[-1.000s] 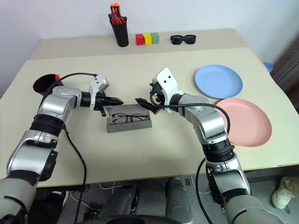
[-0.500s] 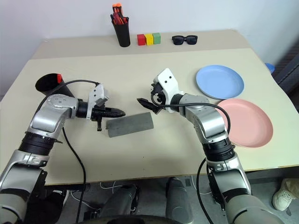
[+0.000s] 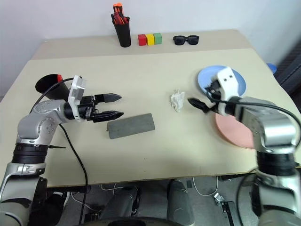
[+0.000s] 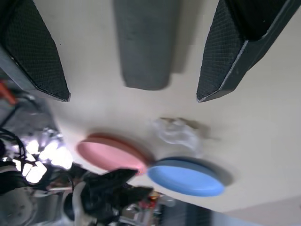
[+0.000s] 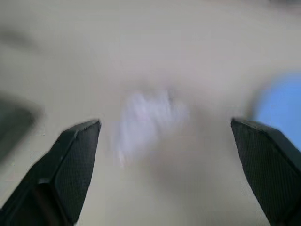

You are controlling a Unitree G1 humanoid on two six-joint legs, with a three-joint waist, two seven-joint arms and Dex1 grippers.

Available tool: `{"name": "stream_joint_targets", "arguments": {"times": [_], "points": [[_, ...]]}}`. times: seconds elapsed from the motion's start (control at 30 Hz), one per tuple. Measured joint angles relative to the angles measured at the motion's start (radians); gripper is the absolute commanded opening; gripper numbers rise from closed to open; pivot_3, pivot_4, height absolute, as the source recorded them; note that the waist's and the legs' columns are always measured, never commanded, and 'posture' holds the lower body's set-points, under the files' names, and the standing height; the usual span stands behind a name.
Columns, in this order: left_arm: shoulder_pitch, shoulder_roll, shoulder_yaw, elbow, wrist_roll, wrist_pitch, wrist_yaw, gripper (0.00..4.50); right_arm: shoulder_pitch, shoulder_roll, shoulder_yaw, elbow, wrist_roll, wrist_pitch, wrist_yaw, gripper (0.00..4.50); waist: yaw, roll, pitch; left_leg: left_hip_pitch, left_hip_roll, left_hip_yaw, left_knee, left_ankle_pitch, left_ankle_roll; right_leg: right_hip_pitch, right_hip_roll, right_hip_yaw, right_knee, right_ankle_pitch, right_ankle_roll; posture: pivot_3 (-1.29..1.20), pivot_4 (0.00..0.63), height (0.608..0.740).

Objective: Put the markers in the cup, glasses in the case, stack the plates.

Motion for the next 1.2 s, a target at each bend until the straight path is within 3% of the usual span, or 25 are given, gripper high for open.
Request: {"name": "stream_joint_targets", "arguments": {"times": [0.2,0.4,0.53,0.73,0.97,1.1,1.2], "points": [[0.000,0.020,-0.010,-0.021,-0.037,0.041,-0.029,4.48,0.148,-0.123,-0.084,-0.090,0.041,0.203,-0.007,4.50,0.003,0.000,0.000,0.002,0.001,0.001,0.001,0.000,0.000,0.004,0.000,0.000,-0.001,0.000,0.000,0.00,0.150,0.740],[-0.021,0.004,-0.041,-0.019,-0.041,0.040,-0.043,4.48,0.280,-0.122,-0.098,-0.156,0.050,0.303,-0.068,4.50,0.005,0.000,0.000,0.002,0.001,0.001,0.002,0.000,0.000,0.004,0.000,0.000,-0.003,0.000,0.001,0.00,0.150,0.740],[-0.034,0.001,-0.044,-0.018,-0.041,0.040,-0.041,4.50,0.326,-0.122,-0.069,-0.158,0.015,0.280,-0.109,3.23,0.004,0.000,0.000,0.002,0.001,0.001,0.002,0.000,0.000,0.004,0.000,0.000,-0.003,0.000,0.001,0.00,0.150,0.740],[-0.042,0.001,-0.044,-0.019,-0.041,0.039,-0.032,4.50,0.337,-0.143,-0.041,-0.149,-0.025,0.198,-0.124,0.08,0.004,-0.001,0.000,0.002,0.001,0.001,0.002,0.000,0.000,0.005,0.000,0.000,-0.004,0.000,0.001,0.00,0.150,0.740],[-0.042,0.001,-0.042,-0.018,-0.048,0.044,-0.015,4.50,0.266,-0.251,-0.058,-0.085,-0.009,0.217,-0.061,0.03,0.007,-0.001,-0.001,0.002,0.001,0.001,0.002,0.000,0.000,0.006,0.000,0.000,-0.006,0.001,0.002,0.00,0.150,0.740],[-0.039,0.002,-0.034,-0.019,-0.064,0.050,0.002,4.50,0.173,-0.368,-0.059,-0.037,0.003,0.220,0.008,0.03,0.006,0.000,0.000,0.002,0.001,0.001,0.002,0.000,0.001,0.006,0.000,0.000,-0.006,0.001,0.002,0.00,0.150,0.740],[-0.037,0.003,-0.033,-0.020,-0.066,0.059,0.004,4.50,0.077,-0.393,-0.034,0.006,-0.007,0.195,0.015,0.03,0.001,0.000,0.000,0.002,0.001,0.002,0.002,0.000,0.001,0.005,0.000,0.000,-0.006,0.001,0.002,0.00,0.150,0.740]]}}
